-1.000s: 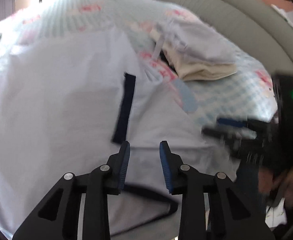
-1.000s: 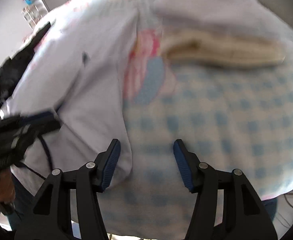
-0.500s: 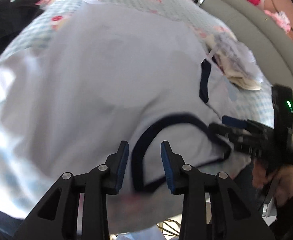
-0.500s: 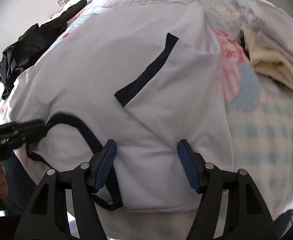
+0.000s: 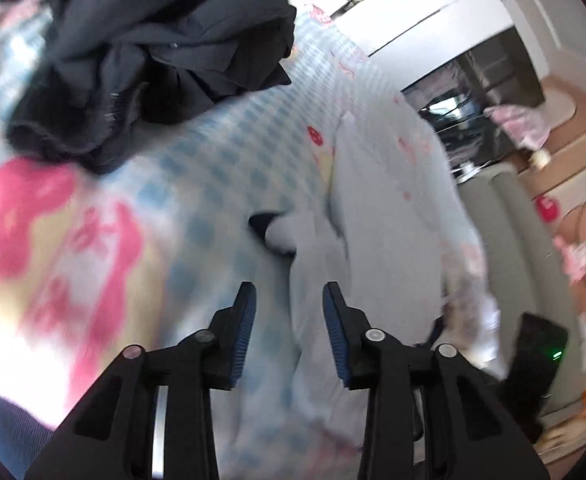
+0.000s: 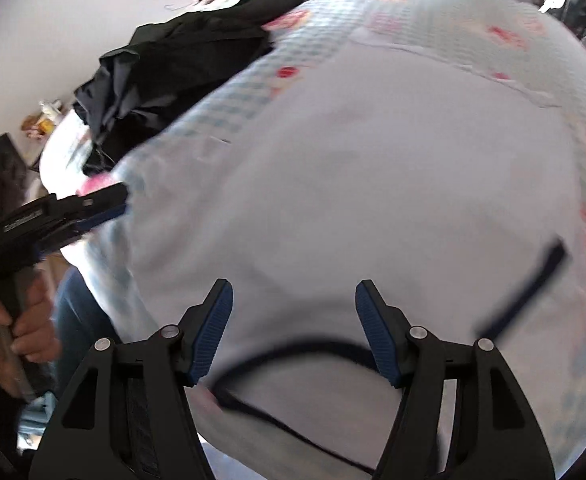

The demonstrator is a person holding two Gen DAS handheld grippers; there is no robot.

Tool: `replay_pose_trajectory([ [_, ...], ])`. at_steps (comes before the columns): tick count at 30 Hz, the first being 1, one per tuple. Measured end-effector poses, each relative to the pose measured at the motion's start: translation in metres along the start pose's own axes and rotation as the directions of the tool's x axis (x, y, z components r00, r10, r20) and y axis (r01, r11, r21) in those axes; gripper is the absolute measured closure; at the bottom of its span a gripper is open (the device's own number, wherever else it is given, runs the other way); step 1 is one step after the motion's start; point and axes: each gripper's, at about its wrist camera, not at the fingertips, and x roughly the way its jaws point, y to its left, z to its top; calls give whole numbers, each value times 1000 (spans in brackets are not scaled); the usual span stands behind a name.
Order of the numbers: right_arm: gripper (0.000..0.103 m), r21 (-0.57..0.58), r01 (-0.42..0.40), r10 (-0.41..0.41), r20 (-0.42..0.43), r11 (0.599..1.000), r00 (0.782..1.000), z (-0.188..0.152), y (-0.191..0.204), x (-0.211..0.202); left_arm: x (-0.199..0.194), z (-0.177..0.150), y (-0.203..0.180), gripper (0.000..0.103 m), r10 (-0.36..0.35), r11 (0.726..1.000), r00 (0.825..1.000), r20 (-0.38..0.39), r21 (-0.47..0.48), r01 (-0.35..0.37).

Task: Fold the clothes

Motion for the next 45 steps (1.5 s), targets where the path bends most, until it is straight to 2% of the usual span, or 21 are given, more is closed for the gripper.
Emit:
replay_pose_trajectory([
  [2,38,26,-26,26,-10,999,1000,7,7,12,19,11,1,49,-63,998,997,-45,-15,62],
  [3,38,40,-38,39,-18,998,999,10,9,19,29,17,-1,53,-93,996,993,-67,-19,92],
  [5,38,39,-24,26,-50,999,998,10,12,31,38,22,-11,91,-70,997,995,-75,23,72],
  [6,38,35,-3,5,-57,999,998,6,11,33,37,24,-20,100,-27,998,998,-62,53,30],
  [10,38,58,27,-24,-42,998,999,-2,8,25,-25,21,-47,101,17,988,994,110,151,-33],
  [11,38,65,34,-33,-24,997,999,-3,5,20,-28,18,-43,101,51,985,992,116,155,-69],
  [13,37,75,49,-48,-8,996,999,-5,1,16,-29,11,-33,101,128,976,985,117,160,-146],
  [15,37,88,78,-75,-45,993,996,-8,-6,26,-4,6,1,101,179,982,984,17,63,-179],
  [17,37,89,94,-88,-71,992,994,-12,-8,36,4,2,15,101,156,988,988,-7,17,-156],
  [21,37,48,123,-120,-65,991,991,-18,1,28,-4,7,-1,101,124,990,992,26,61,-126],
  [23,37,68,105,-101,-63,992,993,-21,-2,21,-9,12,-27,101,98,986,994,44,133,-103],
  [27,37,168,70,-67,-19,983,998,-19,-21,-5,-13,12,-94,101,-20,959,1000,17,284,14],
  [31,37,238,64,-81,63,969,995,-18,-42,-37,23,-10,-136,101,-35,919,995,-96,388,70],
  [33,36,255,71,-94,76,964,993,-19,-51,-45,64,-23,-130,100,4,923,981,-193,378,71],
  [35,36,260,88,-108,62,962,992,-22,-55,-44,103,-36,-117,99,86,932,954,-286,361,24],
  [37,36,261,94,-107,38,961,993,-27,-57,-41,121,-44,-99,99,108,949,930,-351,317,9],
  [38,36,257,90,-101,29,962,994,-29,-56,-39,115,-43,-97,99,81,954,936,-342,298,27],
  [39,36,252,90,-99,24,963,995,-30,-57,-37,105,-39,-99,94,50,956,944,-327,288,49],
  [40,36,247,89,-97,21,965,995,-31,-57,-36,95,-36,-101,74,19,958,950,-310,279,72],
  [42,36,237,88,-94,13,968,995,-33,-58,-32,71,-30,-104,51,-36,954,966,-257,280,110],
  [45,36,243,60,-65,12,968,998,-25,-53,-25,29,-25,-108,52,-81,937,988,-133,327,121],
])
